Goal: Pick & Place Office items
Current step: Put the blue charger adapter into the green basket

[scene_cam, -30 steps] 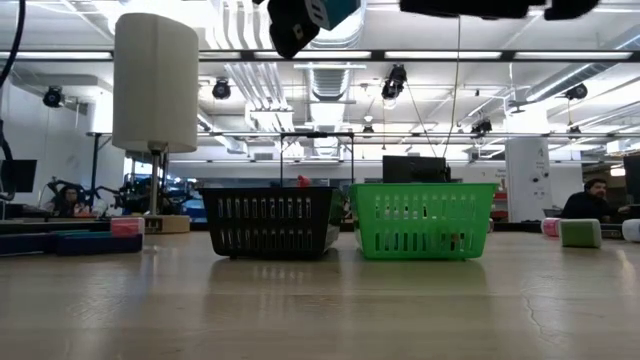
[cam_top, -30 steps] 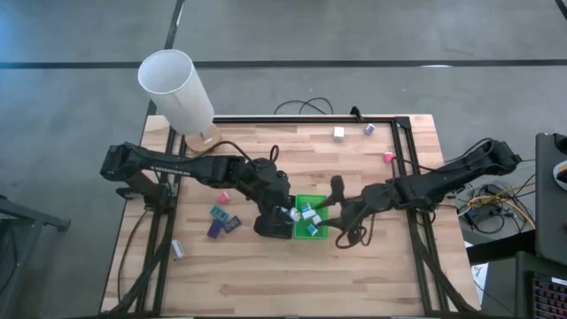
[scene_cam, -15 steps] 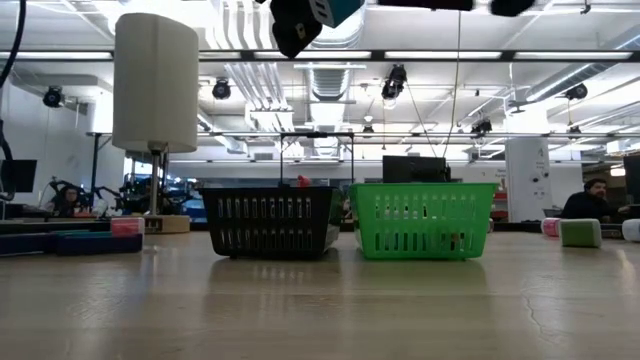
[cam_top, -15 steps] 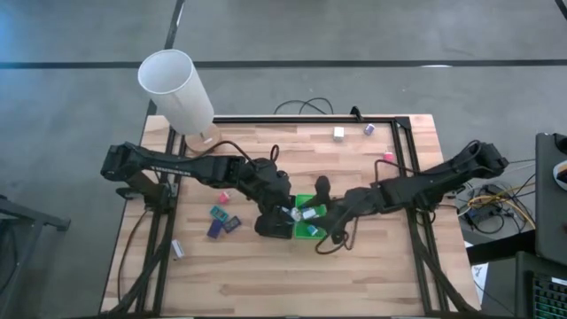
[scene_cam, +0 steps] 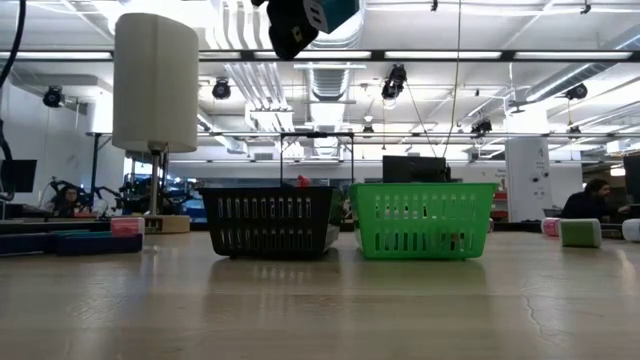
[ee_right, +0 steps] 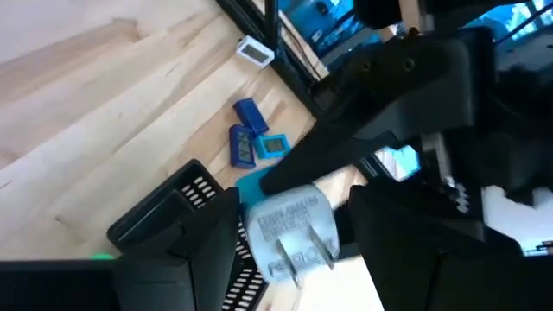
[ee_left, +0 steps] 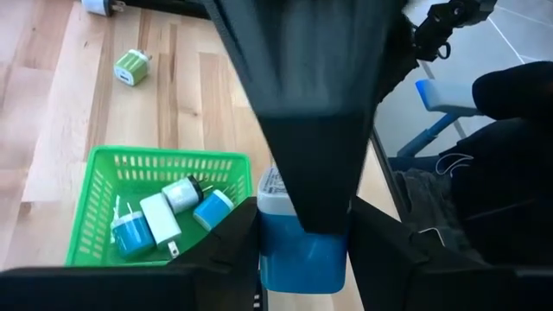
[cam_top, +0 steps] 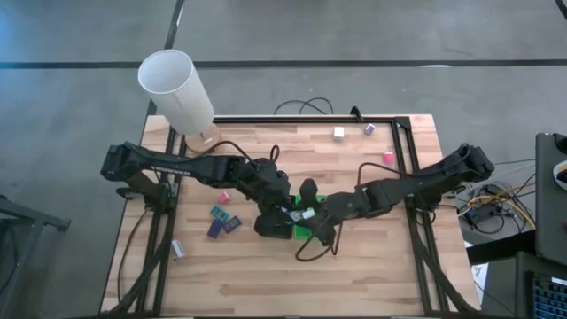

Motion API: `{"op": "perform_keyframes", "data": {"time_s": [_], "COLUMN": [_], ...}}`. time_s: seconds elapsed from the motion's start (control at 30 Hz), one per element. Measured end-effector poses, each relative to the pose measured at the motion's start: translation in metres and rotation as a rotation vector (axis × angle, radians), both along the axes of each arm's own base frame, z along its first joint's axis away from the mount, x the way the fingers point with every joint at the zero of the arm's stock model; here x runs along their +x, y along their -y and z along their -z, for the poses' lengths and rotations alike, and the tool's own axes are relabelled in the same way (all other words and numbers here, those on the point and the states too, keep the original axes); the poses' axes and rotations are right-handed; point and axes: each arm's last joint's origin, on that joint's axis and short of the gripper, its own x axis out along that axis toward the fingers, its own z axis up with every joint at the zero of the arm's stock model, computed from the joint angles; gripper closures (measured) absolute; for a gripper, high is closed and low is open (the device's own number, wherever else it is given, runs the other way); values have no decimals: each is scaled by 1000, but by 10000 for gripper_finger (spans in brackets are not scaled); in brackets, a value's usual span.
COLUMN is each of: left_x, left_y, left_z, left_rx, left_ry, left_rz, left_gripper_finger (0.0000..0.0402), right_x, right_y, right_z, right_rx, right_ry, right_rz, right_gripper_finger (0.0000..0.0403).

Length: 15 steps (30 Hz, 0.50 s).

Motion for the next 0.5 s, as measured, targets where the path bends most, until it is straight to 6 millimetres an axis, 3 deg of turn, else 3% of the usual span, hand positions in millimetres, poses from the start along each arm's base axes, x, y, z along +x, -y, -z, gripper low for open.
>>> {"op": "perform_keyframes", "data": {"time_s": [0.23, 0.5], "left_x": [0, 0], "left_y": [0, 0], "left_z": [1, 1], "left_rx": [0, 0], "left_ry": [-6, -6], "left_rz": [0, 1], "left_gripper_finger": [263, 264], "right_x": [9, 7], "right_y": [-2, -2], "right_z": [12, 10], "right_rx": [-16, 3], "right_ry": [-60, -57], "right_rz": [10, 18], "right_gripper_finger": [187, 199]}}
